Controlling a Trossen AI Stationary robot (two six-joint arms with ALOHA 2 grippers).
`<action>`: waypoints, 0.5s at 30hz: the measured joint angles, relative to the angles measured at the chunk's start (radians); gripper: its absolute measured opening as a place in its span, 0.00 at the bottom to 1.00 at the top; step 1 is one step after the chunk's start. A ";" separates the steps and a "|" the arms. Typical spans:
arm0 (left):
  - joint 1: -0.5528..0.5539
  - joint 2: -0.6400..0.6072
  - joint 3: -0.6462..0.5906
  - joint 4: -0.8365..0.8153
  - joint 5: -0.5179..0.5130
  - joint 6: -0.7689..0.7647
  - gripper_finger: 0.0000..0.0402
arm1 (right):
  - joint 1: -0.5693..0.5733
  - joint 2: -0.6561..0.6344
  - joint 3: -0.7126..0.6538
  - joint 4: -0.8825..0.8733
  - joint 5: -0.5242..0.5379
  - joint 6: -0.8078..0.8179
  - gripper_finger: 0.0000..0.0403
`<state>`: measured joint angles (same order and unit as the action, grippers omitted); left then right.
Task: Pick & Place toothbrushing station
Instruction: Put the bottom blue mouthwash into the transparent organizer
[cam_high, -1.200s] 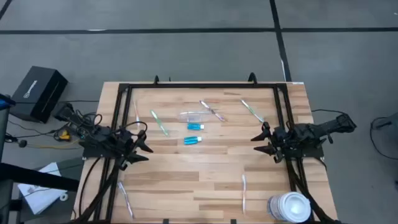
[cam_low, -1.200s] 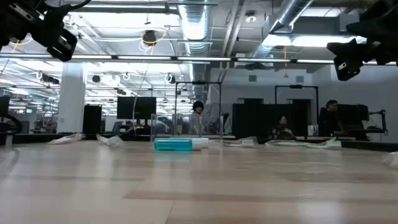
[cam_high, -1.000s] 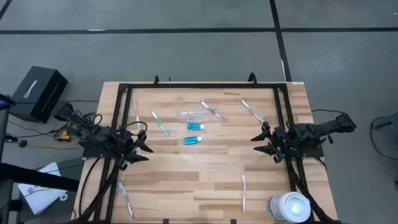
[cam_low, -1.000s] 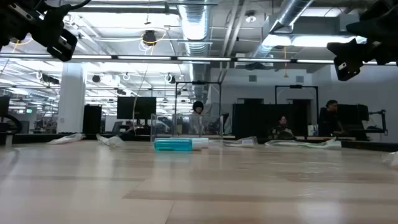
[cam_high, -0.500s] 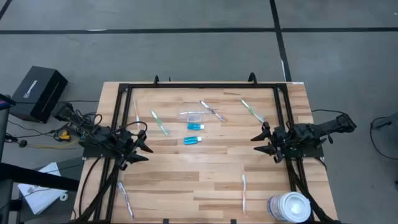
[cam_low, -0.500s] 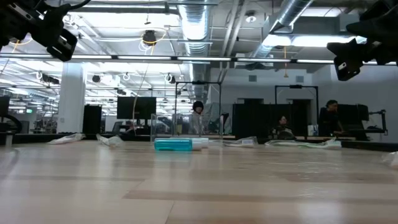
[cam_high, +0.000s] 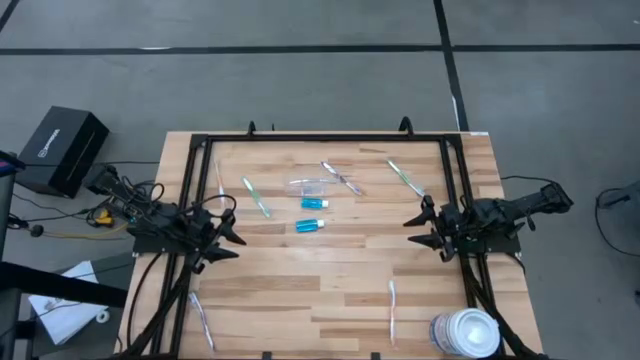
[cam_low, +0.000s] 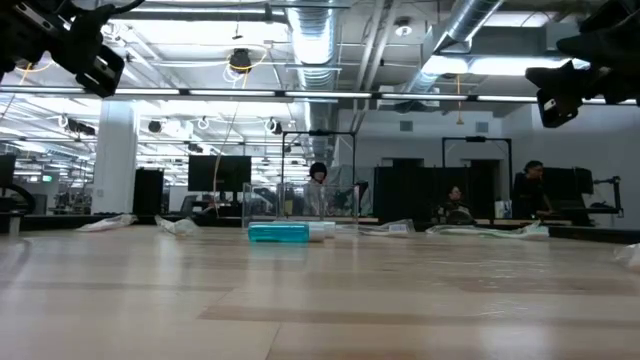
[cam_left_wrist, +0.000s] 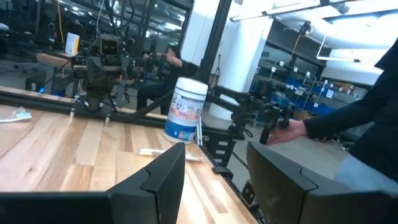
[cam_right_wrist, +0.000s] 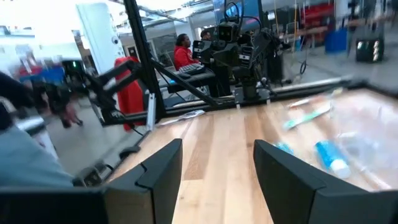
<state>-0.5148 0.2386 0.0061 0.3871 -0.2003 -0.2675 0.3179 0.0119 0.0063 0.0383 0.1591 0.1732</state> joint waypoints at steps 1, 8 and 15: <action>0.000 0.000 0.000 0.017 -0.012 -0.001 0.42 | 0.000 0.000 0.000 0.002 0.002 -0.049 0.47; 0.000 0.000 0.000 0.310 -0.082 -0.001 0.42 | 0.000 0.000 0.000 0.162 0.058 -0.359 0.47; 0.000 0.000 0.000 0.644 -0.084 0.081 0.42 | 0.000 -0.001 0.000 0.701 0.075 -0.428 0.47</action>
<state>-0.5148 0.2382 0.0063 1.0312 -0.2839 -0.1868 0.3183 0.0113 0.0063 0.7391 0.2340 -0.2553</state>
